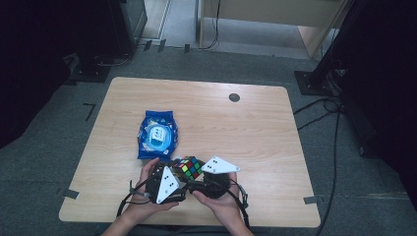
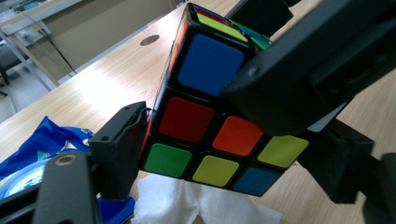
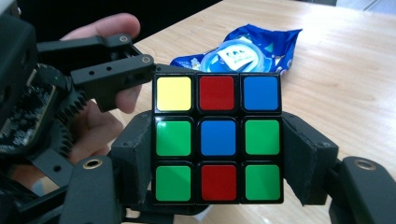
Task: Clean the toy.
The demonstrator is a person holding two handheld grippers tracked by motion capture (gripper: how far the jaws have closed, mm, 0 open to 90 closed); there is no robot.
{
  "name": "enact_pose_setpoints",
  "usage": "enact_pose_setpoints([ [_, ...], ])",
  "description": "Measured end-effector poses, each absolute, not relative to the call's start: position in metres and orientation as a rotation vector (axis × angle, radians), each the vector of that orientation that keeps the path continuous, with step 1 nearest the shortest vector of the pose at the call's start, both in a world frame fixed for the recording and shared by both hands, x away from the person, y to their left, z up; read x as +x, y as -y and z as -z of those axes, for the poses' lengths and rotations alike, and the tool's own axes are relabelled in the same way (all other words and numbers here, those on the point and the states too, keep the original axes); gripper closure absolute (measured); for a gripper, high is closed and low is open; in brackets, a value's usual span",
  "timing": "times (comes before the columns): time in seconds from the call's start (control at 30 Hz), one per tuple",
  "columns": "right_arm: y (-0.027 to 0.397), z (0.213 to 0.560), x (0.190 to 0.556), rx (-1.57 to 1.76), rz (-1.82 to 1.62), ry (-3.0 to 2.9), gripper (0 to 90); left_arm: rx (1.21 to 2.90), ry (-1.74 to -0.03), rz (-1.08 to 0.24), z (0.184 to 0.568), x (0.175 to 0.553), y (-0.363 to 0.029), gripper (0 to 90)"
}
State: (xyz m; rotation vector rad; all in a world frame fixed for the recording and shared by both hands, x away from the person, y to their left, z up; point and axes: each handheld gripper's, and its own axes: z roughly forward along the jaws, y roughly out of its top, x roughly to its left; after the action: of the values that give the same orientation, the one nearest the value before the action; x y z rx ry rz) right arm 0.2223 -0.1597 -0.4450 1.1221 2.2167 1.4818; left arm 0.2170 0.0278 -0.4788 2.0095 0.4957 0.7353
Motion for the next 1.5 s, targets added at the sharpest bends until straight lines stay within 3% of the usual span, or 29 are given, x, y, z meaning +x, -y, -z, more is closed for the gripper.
enact_pose_setpoints([
  [0.27,0.161,0.447,0.23,1.238,-1.558,-2.222,34.5,2.009,-0.492,-0.731,0.48,0.217,-0.03,29.7],
  [0.3,0.161,0.448,0.231,1.247,-1.57,-2.216,34.1,2.012,-0.488,-0.712,0.481,0.217,-0.031,34.3],
  [0.53,0.165,0.448,0.234,1.242,-1.624,-2.221,33.9,2.003,-0.541,-0.669,0.479,0.223,-0.037,34.4],
  [0.73,0.178,0.443,0.231,1.156,-1.778,-2.088,31.4,1.946,-0.688,-0.649,0.473,0.242,-0.067,34.4],
  [0.93,0.169,0.472,0.244,1.218,-1.638,-2.165,50.6,1.881,-0.801,-0.616,0.465,0.254,-0.093,34.4],
  [1.07,0.152,0.493,0.254,1.29,-1.488,-2.279,53.9,1.888,-0.791,-0.614,0.465,0.253,-0.091,34.4],
  [1.13,0.146,0.499,0.256,1.307,-1.394,-2.284,61.4,1.895,-0.782,-0.611,0.466,0.252,-0.088,34.4],
  [1.3,0.152,0.507,0.26,1.324,-1.24,-2.282,90.0,1.905,-0.771,-0.591,0.468,0.25,-0.084,34.4],
  [1.5,0.179,0.493,0.26,1.307,-1.284,-2.153,90.0,1.924,-0.735,-0.556,0.47,0.247,-0.077,34.4],
])
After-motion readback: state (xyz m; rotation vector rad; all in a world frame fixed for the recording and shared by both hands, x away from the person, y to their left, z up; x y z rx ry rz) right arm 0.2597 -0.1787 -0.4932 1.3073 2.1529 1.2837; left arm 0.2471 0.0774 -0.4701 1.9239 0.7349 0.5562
